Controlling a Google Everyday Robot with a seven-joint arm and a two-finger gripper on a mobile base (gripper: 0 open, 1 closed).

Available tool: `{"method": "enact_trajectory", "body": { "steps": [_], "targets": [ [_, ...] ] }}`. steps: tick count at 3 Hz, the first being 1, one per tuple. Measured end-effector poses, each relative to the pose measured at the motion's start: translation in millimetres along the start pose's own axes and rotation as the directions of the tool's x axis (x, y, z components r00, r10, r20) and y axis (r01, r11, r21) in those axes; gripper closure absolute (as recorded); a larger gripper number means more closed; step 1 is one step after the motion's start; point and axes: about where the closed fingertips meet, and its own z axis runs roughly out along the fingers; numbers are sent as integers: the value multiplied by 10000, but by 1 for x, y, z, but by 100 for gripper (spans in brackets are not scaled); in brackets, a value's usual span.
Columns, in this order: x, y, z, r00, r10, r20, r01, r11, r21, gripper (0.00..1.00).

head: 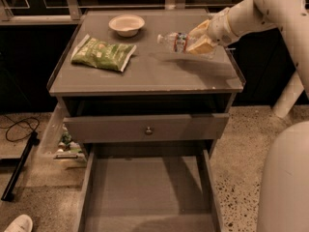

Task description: Pick water bottle from middle drawer and place on counter

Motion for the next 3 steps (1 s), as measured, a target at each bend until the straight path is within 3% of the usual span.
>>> {"method": "enact_trajectory", "body": {
  "steps": [2, 3],
  "targets": [
    [28, 17, 30, 9952, 971, -91, -975, 9941, -476, 100],
    [26, 15, 27, 9952, 971, -91, -974, 9941, -477, 81]
  ]
}}
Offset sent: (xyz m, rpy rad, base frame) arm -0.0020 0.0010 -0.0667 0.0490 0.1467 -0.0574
